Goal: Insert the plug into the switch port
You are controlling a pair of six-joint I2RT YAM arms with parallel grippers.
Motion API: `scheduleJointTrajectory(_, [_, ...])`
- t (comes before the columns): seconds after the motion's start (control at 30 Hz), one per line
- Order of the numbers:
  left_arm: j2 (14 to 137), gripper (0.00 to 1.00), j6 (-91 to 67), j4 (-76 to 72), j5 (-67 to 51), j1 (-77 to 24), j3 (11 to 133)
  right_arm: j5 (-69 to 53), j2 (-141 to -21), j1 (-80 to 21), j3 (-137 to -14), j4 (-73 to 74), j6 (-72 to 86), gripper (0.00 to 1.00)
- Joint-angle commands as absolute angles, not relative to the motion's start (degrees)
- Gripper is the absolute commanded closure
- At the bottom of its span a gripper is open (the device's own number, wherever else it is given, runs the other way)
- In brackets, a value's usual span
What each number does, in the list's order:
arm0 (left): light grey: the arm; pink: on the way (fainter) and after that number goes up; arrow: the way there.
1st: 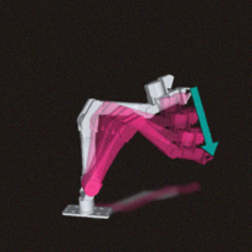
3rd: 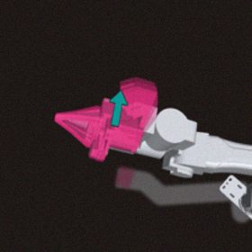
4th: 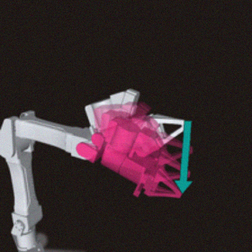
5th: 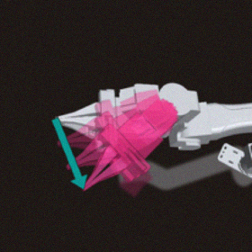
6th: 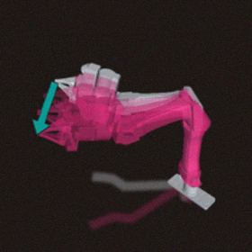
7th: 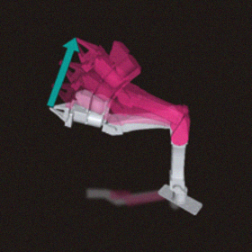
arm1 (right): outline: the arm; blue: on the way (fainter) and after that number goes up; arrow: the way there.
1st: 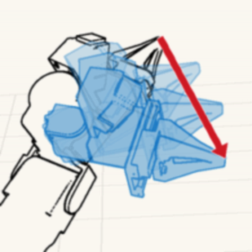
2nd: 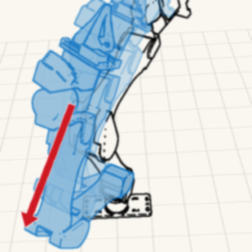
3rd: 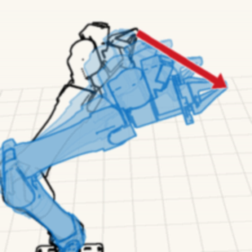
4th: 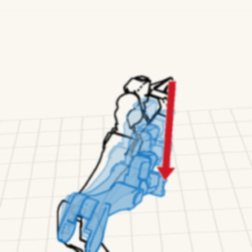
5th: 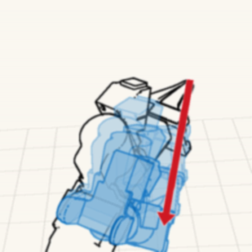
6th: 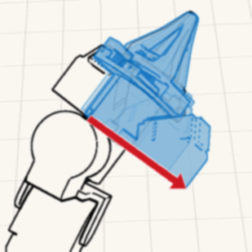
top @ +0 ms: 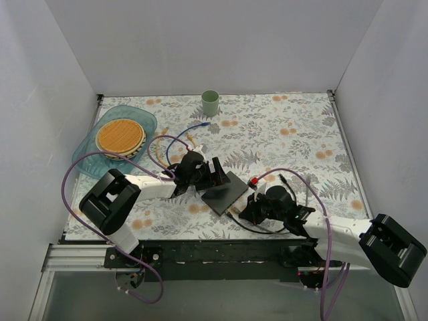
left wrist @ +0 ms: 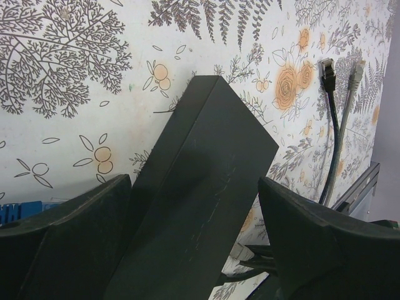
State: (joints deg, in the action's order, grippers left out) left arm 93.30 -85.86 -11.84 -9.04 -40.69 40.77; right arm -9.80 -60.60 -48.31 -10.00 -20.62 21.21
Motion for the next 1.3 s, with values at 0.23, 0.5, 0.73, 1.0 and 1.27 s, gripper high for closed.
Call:
scheduleJointTrajectory(0.23, [94.22, 0.17, -84.64, -5.27, -7.82, -40.78, 39.02, -9.32, -62.49, -49.57, -9.76, -25.93, 22.32, 0.99])
scheduleJointTrajectory(0.5, [94.31, 0.17, -84.55, -5.27, -8.00, -40.78, 38.76, -8.44, -63.19, -49.92, -10.90, -26.37, 22.41, 0.99])
scheduleJointTrajectory(0.73, [94.57, 0.17, -84.55, -5.54, -8.26, -40.78, 38.58, -7.91, -63.02, -50.01, -11.16, -26.37, 22.41, 0.99])
scheduleJointTrajectory(1.0, [94.75, 0.17, -84.46, -5.63, -8.26, -40.78, 38.41, -7.12, -62.40, -50.19, -10.90, -26.54, 22.41, 0.99])
scheduleJointTrajectory(1.27, [95.19, 0.18, -84.55, -6.06, -8.53, -40.78, 38.23, -7.38, -62.67, -50.62, -11.43, -27.68, 22.41, 0.99])
